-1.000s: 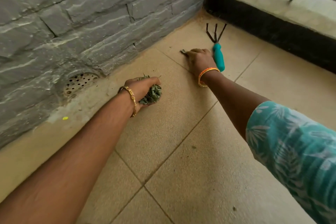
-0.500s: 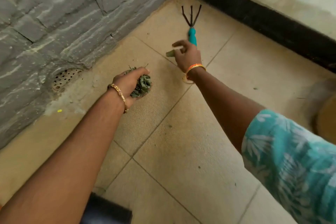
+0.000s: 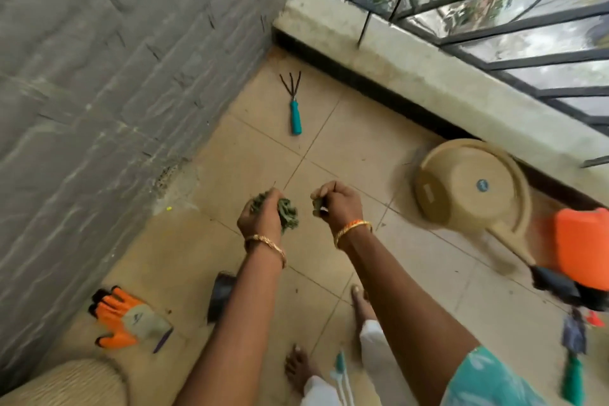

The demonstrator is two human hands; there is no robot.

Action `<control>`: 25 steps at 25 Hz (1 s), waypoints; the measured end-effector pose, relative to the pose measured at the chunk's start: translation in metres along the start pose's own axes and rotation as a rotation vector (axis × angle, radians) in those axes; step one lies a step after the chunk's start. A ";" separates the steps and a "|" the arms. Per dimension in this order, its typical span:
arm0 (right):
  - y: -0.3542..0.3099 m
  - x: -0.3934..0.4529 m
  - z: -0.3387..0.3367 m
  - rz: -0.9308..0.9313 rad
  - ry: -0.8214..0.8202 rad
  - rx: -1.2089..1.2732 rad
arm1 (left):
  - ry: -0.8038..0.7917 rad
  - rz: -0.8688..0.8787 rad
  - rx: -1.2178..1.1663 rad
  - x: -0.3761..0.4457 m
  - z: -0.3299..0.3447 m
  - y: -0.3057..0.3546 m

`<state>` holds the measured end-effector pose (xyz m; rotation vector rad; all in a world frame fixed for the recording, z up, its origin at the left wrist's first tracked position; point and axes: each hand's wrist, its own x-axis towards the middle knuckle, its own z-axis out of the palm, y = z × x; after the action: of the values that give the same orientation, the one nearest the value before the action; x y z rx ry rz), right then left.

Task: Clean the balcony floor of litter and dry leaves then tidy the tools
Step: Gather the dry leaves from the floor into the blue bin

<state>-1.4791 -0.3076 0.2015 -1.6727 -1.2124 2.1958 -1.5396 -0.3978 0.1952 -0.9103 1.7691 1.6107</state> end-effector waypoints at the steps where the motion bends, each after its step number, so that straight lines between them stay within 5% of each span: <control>1: -0.011 -0.028 -0.004 0.036 -0.007 0.045 | 0.028 -0.014 0.005 -0.024 -0.007 0.002; 7: -0.073 -0.178 -0.026 0.206 -0.110 0.253 | 0.011 -0.142 -0.035 -0.185 -0.038 0.038; 15: -0.093 -0.318 -0.056 0.103 -0.074 -0.007 | -0.095 -0.142 -0.227 -0.318 -0.073 0.047; 19: -0.102 -0.366 -0.073 -0.099 -0.045 -0.112 | -0.113 -0.136 -0.442 -0.372 -0.075 0.049; 25: -0.135 -0.383 -0.126 0.184 -0.292 -0.013 | 0.065 -0.051 -0.613 -0.434 -0.051 0.023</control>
<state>-1.2732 -0.3580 0.5706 -1.5652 -1.1774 2.6231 -1.2946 -0.4020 0.5579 -1.2737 1.2813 2.1538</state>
